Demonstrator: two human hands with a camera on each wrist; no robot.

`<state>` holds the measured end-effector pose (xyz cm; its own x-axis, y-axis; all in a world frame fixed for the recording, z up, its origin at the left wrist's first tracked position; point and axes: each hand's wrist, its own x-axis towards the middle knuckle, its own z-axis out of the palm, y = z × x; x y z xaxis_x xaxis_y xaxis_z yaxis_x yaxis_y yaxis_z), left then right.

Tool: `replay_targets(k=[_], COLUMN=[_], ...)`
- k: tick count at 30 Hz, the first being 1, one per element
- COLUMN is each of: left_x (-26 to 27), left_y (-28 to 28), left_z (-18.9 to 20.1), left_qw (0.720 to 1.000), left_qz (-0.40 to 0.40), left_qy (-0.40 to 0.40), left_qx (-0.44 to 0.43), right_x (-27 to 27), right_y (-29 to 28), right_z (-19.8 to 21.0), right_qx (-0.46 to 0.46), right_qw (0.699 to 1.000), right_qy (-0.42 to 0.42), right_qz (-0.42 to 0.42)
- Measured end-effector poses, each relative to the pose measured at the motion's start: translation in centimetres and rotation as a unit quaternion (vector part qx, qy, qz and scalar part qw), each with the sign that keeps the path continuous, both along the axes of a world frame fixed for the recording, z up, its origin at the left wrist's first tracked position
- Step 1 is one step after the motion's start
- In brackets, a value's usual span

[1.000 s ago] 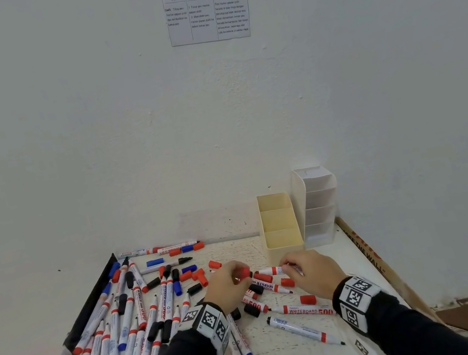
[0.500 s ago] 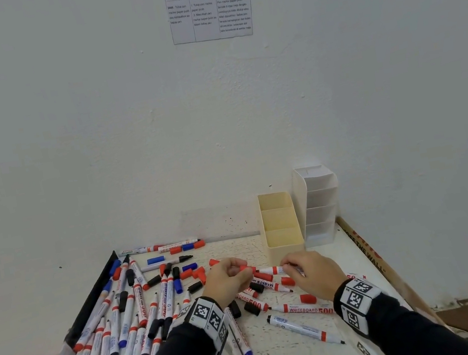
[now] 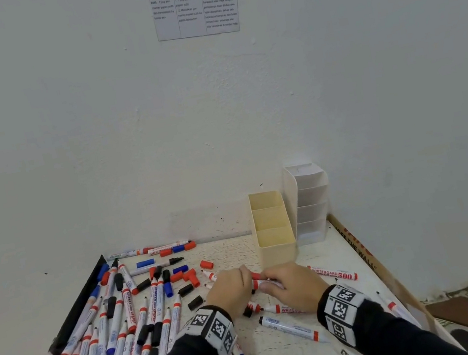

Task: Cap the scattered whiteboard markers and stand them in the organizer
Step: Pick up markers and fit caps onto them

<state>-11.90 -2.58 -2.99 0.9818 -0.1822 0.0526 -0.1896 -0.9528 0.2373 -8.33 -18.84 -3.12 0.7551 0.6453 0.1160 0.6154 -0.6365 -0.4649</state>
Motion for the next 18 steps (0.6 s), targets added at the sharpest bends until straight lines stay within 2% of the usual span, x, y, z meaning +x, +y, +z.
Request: replay_targets(k=[2, 3, 6, 7, 10, 14, 16, 18], left_x=[0.8, 1.2, 0.6, 0.3, 1.3, 2.4, 3.2, 4.0], left_y=[0.0, 0.1, -0.9, -1.1, -1.6, -2.2, -2.7, -3.5], left_z=[-0.2, -0.8, 0.9, 1.4, -0.2, -0.4, -0.5, -0.5], left_qw=[0.995, 0.992, 0.988, 0.993, 0.996, 0.982, 0.973, 0.947], left_qz=[-0.031, -0.045, -0.058, -0.065, 0.016, 0.056, 0.032, 0.052], left_qy=[-0.072, -0.093, -0.091, -0.088, -0.043, 0.007, 0.006, -0.022], left_qx=[0.068, 0.071, 0.107, 0.052, -0.076, -0.180, -0.229, -0.318], right_x=[-0.1, -0.3, -0.6, -0.6, -0.2, 0.6, 1.5, 2.9], right_y=[-0.1, -0.1, -0.5, -0.7, -1.2, -1.8, -2.2, -2.8], right_z=[-0.4, -0.5, -0.6, -0.6, -0.6, 0.2, 0.8, 1.3], right_qx=[0.039, 0.062, 0.108, 0.117, 0.127, 0.105, 0.062, 0.025], right_qw=[0.997, 0.994, 0.977, 0.966, 0.943, 0.959, 0.976, 0.991], right_qy=[0.062, 0.095, 0.186, 0.229, 0.308, 0.265, 0.207, 0.131], right_qz=[0.010, 0.013, 0.004, -0.002, -0.008, -0.001, 0.000, -0.030])
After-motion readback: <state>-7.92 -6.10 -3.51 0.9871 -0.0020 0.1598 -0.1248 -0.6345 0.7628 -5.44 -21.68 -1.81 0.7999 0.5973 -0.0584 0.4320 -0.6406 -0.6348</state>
